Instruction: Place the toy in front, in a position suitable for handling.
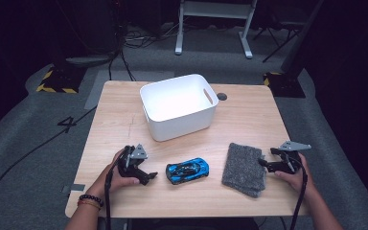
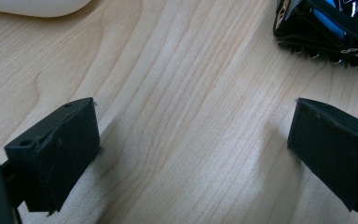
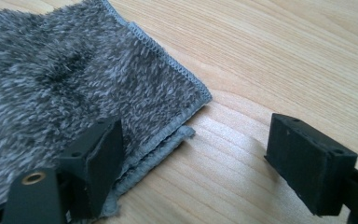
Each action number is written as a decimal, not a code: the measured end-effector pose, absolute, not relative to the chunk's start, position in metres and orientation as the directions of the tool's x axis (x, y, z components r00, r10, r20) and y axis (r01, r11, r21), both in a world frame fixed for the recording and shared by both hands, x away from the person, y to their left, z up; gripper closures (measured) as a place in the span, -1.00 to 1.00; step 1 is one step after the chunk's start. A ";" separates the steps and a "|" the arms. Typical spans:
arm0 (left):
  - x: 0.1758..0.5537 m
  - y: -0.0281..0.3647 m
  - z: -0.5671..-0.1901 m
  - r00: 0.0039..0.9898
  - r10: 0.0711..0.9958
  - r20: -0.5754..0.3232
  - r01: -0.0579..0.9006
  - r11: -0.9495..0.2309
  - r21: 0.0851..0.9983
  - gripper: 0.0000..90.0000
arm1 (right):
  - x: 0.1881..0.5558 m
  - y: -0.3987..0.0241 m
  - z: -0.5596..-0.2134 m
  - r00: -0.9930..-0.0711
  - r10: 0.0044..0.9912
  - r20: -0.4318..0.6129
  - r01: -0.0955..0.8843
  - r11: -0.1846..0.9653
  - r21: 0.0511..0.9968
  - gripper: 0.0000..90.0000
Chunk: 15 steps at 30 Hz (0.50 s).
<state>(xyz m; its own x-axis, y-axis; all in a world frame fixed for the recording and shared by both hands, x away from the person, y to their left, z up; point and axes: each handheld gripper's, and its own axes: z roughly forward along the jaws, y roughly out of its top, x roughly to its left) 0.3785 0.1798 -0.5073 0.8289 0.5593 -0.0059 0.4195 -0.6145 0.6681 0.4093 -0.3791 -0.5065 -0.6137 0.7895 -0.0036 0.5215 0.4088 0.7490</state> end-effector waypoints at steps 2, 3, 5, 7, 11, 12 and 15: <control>0.378 0.180 -0.507 0.829 0.559 -0.005 0.419 -0.615 0.668 -0.95 | 0.409 -0.379 -0.506 -0.614 0.790 -0.004 0.521 0.409 0.749 -0.58; 0.378 0.180 -0.507 0.827 0.561 -0.006 0.421 -0.613 0.669 -0.95 | 0.409 -0.379 -0.506 -0.614 0.790 -0.004 0.522 0.409 0.749 -0.58; 0.378 0.180 -0.507 0.826 0.564 -0.006 0.423 -0.612 0.668 -0.95 | 0.409 -0.379 -0.506 -0.613 0.790 -0.004 0.522 0.409 0.749 -0.58; 0.378 0.180 -0.507 0.826 0.564 -0.006 0.422 -0.612 0.669 -0.95 | 0.409 -0.379 -0.506 -0.613 0.790 -0.004 0.522 0.409 0.749 -0.58; 0.378 0.180 -0.507 0.826 0.564 -0.006 0.422 -0.612 0.669 -0.95 | 0.409 -0.379 -0.506 -0.614 0.789 -0.003 0.522 0.408 0.749 -0.58; 0.378 0.180 -0.507 0.826 0.563 -0.006 0.422 -0.612 0.669 -0.95 | 0.409 -0.379 -0.506 -0.613 0.790 -0.002 0.523 0.407 0.748 -0.58; 0.378 0.180 -0.507 0.826 0.564 -0.006 0.423 -0.612 0.668 -0.95 | 0.409 -0.379 -0.506 -0.615 0.788 -0.002 0.521 0.409 0.749 -0.58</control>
<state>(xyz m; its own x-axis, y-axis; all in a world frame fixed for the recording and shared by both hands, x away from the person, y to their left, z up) 0.3775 0.1801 -0.5074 0.8259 0.5638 -0.0058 0.4225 -0.6121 0.6685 0.4093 -0.3792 -0.5064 -0.6151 0.7884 -0.0023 0.5214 0.4090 0.7489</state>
